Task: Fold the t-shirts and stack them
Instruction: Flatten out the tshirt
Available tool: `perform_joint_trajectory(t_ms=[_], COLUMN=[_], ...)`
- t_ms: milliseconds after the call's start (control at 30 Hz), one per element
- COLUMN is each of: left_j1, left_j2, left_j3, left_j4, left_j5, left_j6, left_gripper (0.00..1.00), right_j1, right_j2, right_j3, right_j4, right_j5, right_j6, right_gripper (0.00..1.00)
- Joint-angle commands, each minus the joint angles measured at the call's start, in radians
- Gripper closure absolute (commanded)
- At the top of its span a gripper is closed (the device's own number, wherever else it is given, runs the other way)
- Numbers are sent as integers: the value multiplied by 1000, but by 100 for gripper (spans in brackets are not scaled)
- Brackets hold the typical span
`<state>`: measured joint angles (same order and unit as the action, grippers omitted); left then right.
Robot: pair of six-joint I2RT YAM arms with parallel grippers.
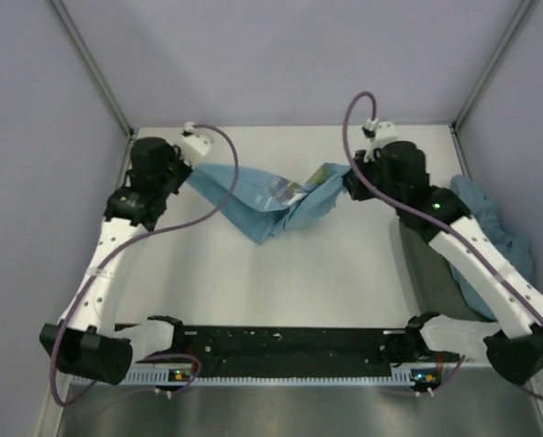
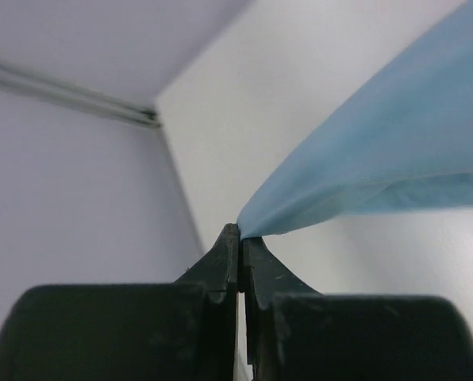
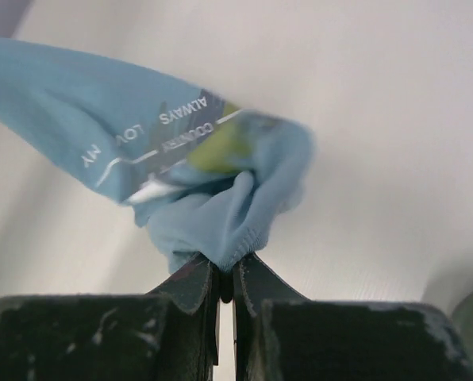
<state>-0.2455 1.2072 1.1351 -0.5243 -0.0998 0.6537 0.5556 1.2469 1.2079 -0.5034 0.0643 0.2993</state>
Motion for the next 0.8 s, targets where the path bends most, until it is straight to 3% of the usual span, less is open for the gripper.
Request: perform_joint_trajectory(t_ms=[0,133,267,433,567,767], left_j1=[103,118,120,120,120,120], left_j2=[-150,-207,-236,-248,-229,-183], left_j3=[265,405,422,301,220,74], left_j4=[-192,-311,-385,-332,-278,-197], left_j5=[-52,-60,-19,-31,-6,173], left_j6=[-51,-23,-57,-74,-77,-100], left_gripper=[100,100,100,100,100,100], right_j1=[-6,-6,-6,-9,-63,-137], right_j2=[-229,-354,-408,-370,-223,170], right_j3=[152,228,193,91,87,177], right_j4=[-138,-175,-178,-196,-178,-101], right_j5=[26,-52,-103,67,86,118], right_j6=[-132,-150,-138,-150,-189,-285], right_gripper=[100,100,100,100,100,100])
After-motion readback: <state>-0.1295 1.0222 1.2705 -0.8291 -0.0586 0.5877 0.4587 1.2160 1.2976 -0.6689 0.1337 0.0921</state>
